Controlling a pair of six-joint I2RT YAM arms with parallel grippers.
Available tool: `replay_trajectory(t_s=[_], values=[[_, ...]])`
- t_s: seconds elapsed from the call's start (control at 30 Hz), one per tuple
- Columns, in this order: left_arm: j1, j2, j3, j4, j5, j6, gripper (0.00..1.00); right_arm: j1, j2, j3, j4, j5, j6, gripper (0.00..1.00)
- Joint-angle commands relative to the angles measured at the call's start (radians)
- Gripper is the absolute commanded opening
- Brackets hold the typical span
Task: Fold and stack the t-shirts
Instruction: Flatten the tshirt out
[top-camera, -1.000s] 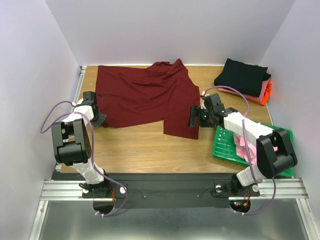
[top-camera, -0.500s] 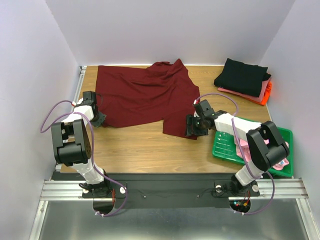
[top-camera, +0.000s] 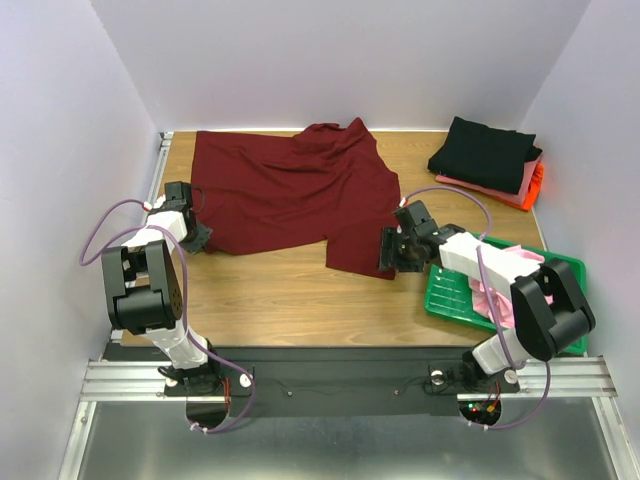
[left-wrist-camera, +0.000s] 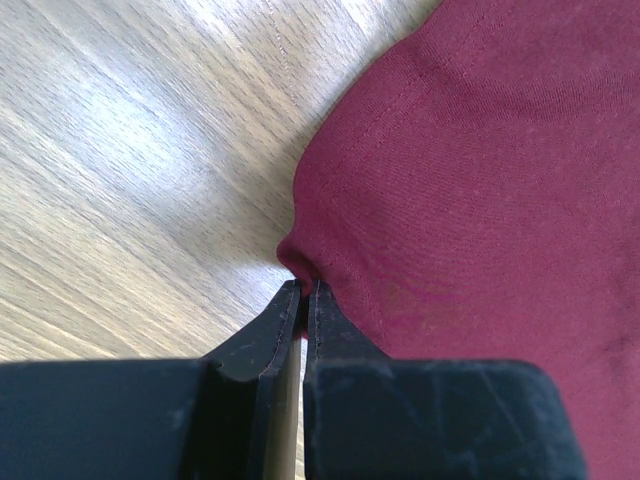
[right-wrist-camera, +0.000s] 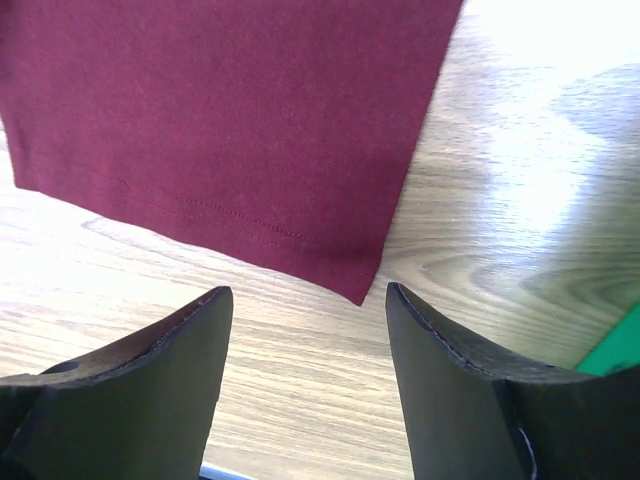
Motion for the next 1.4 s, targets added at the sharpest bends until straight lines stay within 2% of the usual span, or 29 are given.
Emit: replay_trajectory(t_s=[0.0,0.37,0.57,0.7,1.37], values=[[-0.001,-0.039,0.002,-0.004,0.002,0.010,0.00,0.006,-0.030,-0.014,-0.015,0.053,0.034,0.68],[-0.001,-0.042,0.017,-0.017,-0.010,0.019,0.00,0.007,0.084,-0.004,-0.015,0.044,0.025,0.57],[0.001,-0.036,0.017,-0.015,0.001,0.014,0.00,0.009,0.128,0.000,-0.016,0.049,0.027,0.43],[-0.001,-0.036,0.023,-0.017,-0.005,0.017,0.00,0.012,0.127,-0.001,-0.022,0.050,0.027,0.37],[0.012,-0.014,0.017,0.000,0.004,0.022,0.00,0.113,0.222,0.097,-0.093,0.101,-0.013,0.33]])
